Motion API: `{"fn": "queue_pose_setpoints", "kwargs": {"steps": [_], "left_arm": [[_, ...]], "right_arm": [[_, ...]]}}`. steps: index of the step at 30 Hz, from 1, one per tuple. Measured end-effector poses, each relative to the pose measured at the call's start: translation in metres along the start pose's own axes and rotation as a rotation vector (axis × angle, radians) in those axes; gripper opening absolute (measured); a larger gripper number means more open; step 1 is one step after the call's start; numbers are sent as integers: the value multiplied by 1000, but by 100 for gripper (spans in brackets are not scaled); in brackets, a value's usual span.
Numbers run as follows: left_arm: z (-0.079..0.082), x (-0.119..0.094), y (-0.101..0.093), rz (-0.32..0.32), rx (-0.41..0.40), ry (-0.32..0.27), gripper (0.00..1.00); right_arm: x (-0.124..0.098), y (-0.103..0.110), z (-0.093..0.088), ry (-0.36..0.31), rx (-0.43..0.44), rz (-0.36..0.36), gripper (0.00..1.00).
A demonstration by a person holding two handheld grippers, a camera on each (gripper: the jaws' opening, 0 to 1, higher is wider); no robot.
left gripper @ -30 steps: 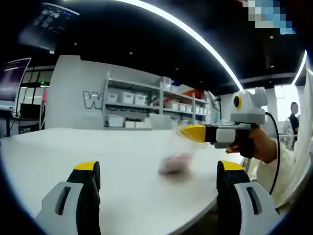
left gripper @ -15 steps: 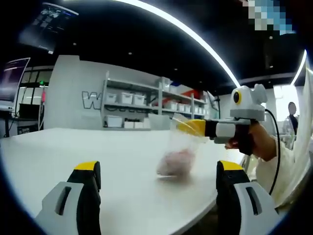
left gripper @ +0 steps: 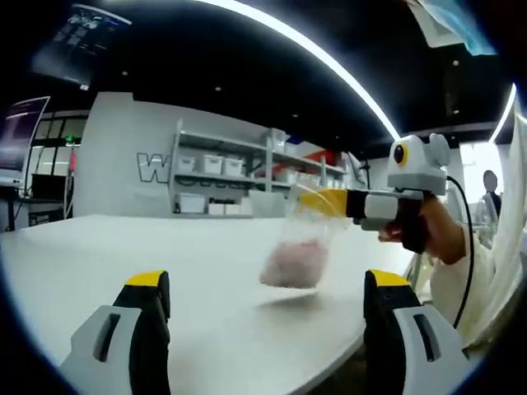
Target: Open the resealable bag by pulling the two sides of the seal apart until the entire bag opening is separated and visibly accessible.
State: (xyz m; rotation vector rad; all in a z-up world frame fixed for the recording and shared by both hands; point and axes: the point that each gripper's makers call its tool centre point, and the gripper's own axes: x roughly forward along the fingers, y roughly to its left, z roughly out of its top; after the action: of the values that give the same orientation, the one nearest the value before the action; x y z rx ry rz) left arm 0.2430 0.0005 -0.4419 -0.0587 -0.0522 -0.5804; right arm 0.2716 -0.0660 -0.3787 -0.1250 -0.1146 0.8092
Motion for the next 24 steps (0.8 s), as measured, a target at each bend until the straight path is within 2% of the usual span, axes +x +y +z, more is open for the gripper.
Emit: {"fn": "queue_pose_setpoints", "kwargs": {"steps": [24], "left_arm": [[2, 0, 3, 7, 2, -4, 97]], "right_arm": [[5, -9, 8, -2, -46, -1, 0]]}}
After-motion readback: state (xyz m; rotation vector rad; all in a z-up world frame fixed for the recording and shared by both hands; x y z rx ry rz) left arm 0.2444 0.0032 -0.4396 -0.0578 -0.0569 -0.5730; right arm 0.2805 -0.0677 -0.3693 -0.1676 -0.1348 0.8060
